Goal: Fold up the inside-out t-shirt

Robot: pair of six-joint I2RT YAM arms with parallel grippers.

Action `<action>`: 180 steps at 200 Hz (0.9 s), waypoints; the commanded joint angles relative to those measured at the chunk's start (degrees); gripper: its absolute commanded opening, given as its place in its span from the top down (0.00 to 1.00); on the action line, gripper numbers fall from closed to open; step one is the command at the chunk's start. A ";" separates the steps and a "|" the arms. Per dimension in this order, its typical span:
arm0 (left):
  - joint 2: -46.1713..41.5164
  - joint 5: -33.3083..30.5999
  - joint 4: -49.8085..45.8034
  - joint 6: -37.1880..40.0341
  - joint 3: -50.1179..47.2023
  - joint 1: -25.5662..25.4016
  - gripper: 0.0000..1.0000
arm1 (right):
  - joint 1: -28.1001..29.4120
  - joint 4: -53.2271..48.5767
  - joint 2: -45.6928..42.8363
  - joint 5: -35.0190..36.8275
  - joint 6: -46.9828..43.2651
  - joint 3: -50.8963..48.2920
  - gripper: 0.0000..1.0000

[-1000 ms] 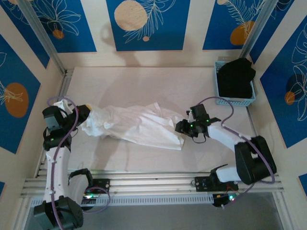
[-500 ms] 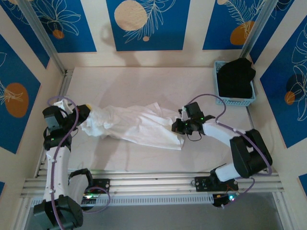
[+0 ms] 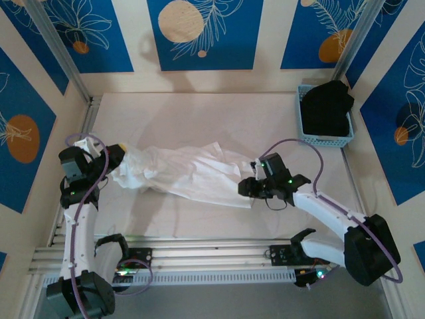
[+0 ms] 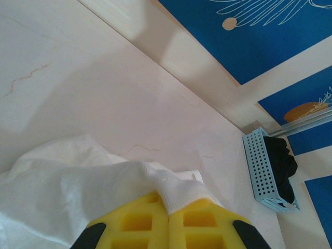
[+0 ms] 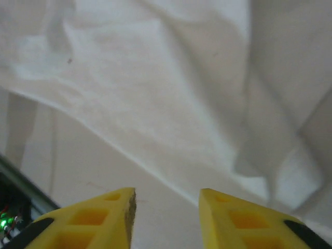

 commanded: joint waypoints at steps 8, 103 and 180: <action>-0.33 1.76 1.83 -0.21 -0.71 -0.45 1.00 | -3.39 0.49 6.58 0.87 -1.76 3.62 0.59; -0.11 1.76 2.17 -0.29 -0.73 -0.38 1.00 | -1.18 6.36 12.59 -4.84 -3.74 5.55 0.95; -0.03 1.92 2.82 -0.77 -1.23 -0.45 1.00 | 9.04 1.88 -3.35 -7.64 0.98 -7.90 0.97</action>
